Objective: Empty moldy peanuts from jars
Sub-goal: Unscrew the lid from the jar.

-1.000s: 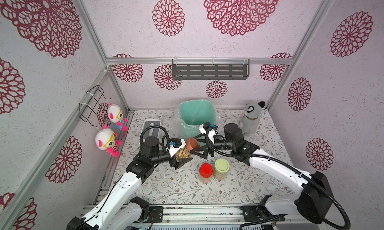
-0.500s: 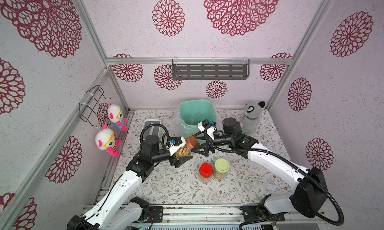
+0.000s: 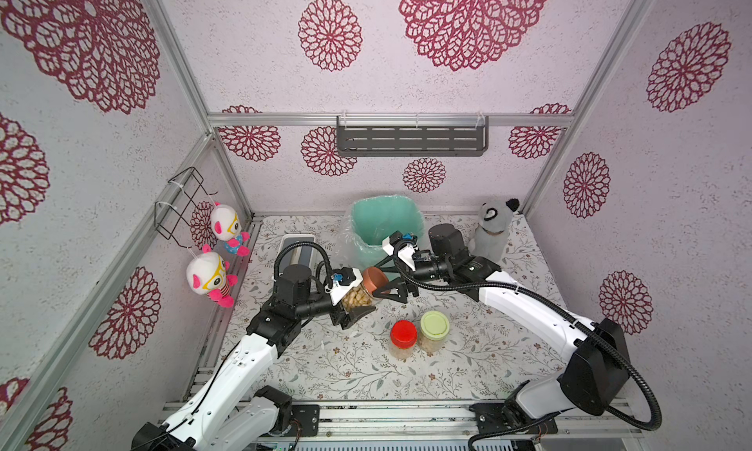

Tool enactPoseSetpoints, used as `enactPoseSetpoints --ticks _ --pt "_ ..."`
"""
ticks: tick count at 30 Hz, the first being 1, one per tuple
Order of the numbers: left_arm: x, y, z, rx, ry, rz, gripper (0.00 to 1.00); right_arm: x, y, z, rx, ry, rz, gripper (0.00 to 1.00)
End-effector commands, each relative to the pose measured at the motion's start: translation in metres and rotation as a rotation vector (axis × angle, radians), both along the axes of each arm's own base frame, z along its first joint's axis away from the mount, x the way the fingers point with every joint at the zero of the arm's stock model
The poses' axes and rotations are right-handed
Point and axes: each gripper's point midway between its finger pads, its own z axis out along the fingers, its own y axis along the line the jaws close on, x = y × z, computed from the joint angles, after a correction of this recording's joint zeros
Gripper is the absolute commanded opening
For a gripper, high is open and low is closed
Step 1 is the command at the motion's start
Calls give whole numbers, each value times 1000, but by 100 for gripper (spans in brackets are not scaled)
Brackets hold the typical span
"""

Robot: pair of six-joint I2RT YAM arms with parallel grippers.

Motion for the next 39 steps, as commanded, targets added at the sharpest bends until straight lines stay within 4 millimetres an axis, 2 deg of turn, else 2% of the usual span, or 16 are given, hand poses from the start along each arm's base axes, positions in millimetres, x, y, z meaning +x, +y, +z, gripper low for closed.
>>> enactPoseSetpoints --ticks 1,5,7,14,22,27,31,39 --pt "-1 -1 17 -24 -30 -22 0 13 -2 36 73 -76 -39 59" --pt "0 -1 16 -22 -34 -19 0 12 -1 37 74 -55 -52 77" --pt "0 -1 15 -23 -35 -15 0 20 0 39 72 -32 -97 88" --pt "2 0 13 -24 -43 -4 0 26 0 39 64 16 -146 99" --pt "4 1 13 -29 -45 10 0 35 -2 49 90 79 -235 99" --pt "7 2 15 -36 -59 31 0 55 -14 50 86 202 -427 99" --pt "11 5 13 -31 -69 57 0 62 -26 44 96 329 -562 99" --pt "13 5 10 -25 -66 65 0 50 -24 26 52 460 -630 99"
